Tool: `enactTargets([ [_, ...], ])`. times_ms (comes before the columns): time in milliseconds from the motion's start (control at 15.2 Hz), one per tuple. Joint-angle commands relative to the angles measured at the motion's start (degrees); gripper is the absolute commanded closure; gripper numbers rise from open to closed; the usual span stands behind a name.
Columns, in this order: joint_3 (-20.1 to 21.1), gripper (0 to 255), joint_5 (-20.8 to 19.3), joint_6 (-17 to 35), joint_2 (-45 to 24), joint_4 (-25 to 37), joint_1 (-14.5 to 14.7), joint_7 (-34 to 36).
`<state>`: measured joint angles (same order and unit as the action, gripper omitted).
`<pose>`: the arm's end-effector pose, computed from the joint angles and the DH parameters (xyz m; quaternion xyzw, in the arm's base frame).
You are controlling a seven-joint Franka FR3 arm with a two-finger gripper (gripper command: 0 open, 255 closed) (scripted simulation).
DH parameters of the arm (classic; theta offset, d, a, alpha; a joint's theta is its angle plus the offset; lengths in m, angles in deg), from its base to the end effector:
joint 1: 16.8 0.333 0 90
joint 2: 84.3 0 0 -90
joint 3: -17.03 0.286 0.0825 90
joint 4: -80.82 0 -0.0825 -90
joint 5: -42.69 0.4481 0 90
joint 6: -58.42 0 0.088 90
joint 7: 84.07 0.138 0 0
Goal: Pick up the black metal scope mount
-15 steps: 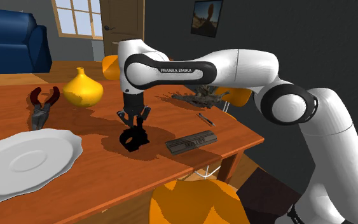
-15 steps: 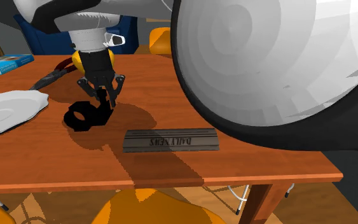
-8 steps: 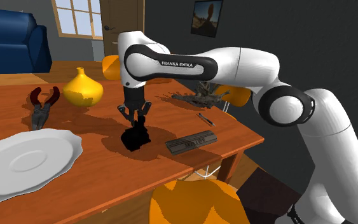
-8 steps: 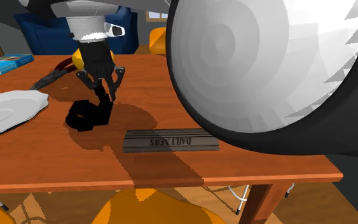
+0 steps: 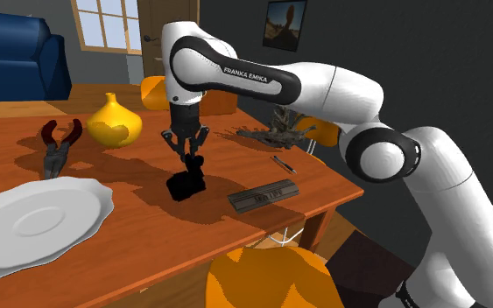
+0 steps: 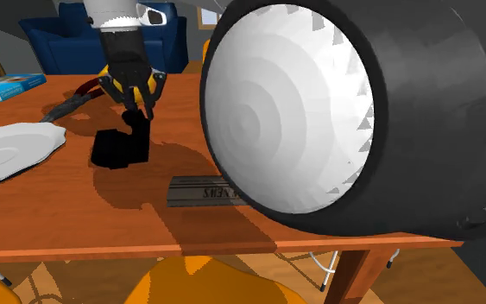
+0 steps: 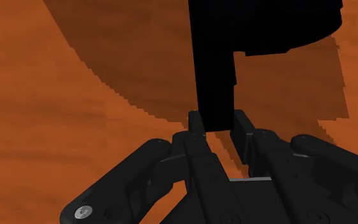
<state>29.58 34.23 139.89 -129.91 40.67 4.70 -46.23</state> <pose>0.6927 0.3582 0.4515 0.9969 -0.0714 -0.0290 0.0141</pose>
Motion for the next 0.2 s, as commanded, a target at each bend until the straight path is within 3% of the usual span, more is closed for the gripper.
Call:
enactTargets([
  [0, -0.3, 255, -0.3, -4.5, -3.4, 8.0, 1.2, -0.3],
  [132, -0.5, 255, -0.4, -5.1, -4.0, 9.2, 1.4, -0.3],
])
